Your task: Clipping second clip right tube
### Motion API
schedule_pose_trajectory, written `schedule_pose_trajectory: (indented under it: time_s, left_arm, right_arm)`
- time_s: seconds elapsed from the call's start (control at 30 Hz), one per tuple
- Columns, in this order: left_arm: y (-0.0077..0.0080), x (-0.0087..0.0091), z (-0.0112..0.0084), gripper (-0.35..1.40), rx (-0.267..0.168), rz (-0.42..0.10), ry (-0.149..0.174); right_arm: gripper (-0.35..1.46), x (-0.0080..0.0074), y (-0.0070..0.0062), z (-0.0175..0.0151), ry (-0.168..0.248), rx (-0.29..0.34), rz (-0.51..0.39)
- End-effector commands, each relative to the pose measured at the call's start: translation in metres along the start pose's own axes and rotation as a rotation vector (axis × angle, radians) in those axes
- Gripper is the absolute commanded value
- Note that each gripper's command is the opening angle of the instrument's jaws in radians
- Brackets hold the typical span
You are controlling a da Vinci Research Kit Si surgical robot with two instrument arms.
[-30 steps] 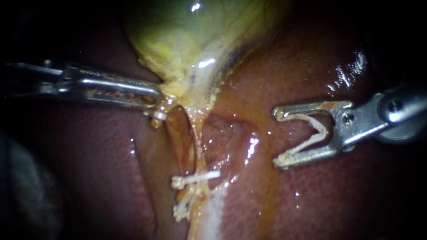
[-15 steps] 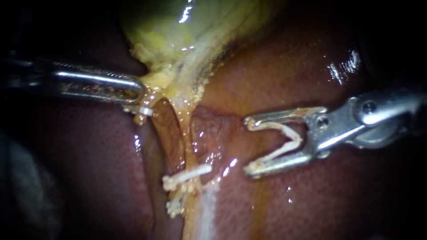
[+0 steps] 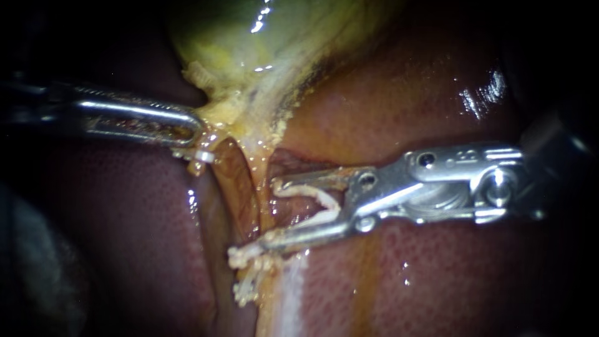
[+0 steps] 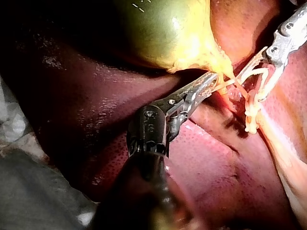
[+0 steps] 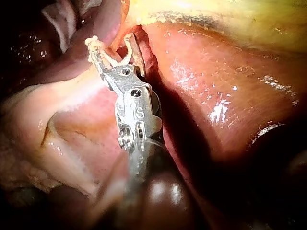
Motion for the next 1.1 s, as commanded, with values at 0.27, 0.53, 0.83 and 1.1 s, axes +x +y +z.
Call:
schedule_pose_trajectory:
  time_s: [0.27,0.53,0.83,1.1]
  left_arm:
    - [0.0,0.0,0.0001,-0.35,0.0,0.0,0.0]
    - [0.0,0.0,0.0001,-0.35,0.001,0.0,0.0]
    - [0.0,0.0,0.0001,-0.35,0.001,0.0,0.0]
    - [0.0,-0.0001,0.0001,-0.35,0.001,0.0,0.0]
  right_arm:
    - [0.49,-0.0009,0.0004,0.0019,0.102,0.063,0.076]
    - [0.48,-0.0007,-0.0008,0.0019,0.157,0.179,0.11]
    - [0.43,0.0001,-0.004,0.0024,0.154,0.263,0.097]
    - [0.23,0.001,-0.0039,0.0022,0.163,0.253,0.104]
